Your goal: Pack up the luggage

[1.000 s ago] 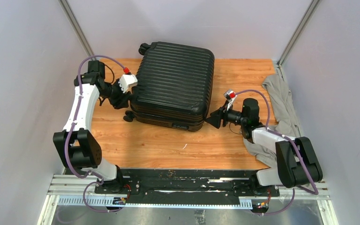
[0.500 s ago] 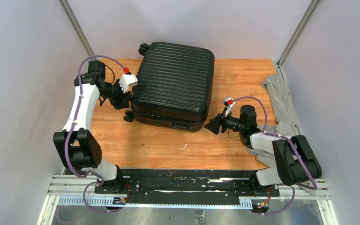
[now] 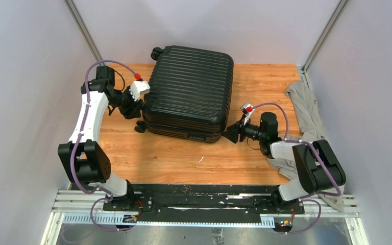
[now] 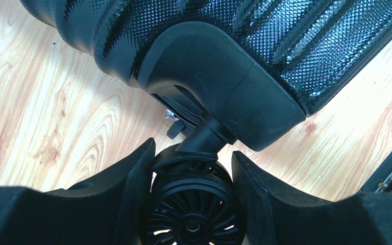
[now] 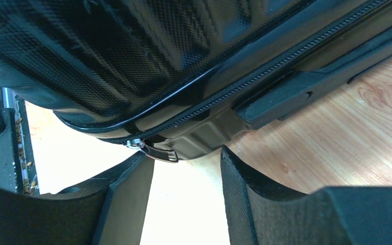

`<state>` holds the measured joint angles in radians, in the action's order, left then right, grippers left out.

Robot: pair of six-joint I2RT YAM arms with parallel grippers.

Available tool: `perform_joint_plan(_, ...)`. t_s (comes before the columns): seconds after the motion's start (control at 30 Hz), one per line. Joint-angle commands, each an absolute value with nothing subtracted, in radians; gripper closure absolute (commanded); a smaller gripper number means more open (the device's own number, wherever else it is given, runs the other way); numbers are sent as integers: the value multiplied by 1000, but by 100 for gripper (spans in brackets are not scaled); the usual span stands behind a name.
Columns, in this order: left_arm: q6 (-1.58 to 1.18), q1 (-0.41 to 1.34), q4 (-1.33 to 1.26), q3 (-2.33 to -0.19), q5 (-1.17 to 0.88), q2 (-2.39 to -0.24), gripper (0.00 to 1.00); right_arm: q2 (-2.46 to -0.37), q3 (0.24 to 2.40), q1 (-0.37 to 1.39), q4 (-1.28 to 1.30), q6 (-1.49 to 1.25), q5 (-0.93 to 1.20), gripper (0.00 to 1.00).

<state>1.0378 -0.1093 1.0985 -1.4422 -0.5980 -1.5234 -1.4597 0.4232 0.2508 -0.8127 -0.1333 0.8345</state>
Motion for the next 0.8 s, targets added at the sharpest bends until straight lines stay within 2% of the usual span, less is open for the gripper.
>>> perform_joint_plan(0.0,1030,-89,1092,-1490,-674,-1510,100,-1469,429,262,-952,-122,904,48)
perform_joint_plan(0.13,1029,-83,1092,-1488,-667,-1509,100,-1479,418,261,-1020,-161,933,60)
perform_joint_plan(0.3,1023,-79,1092,-1487,-666,-1505,100,-1445,393,261,-1072,-217,953,86)
perform_joint_plan(0.43,1015,-71,1093,-1489,-660,-1504,100,-1408,387,264,-1050,-244,953,99)
perform_joint_plan(0.63,995,-67,1092,-1490,-657,-1497,100,-1347,363,293,-990,-251,915,100)
perform_joint_plan(0.77,962,-56,1091,-1486,-666,-1487,100,-1286,353,387,-847,-199,796,100)
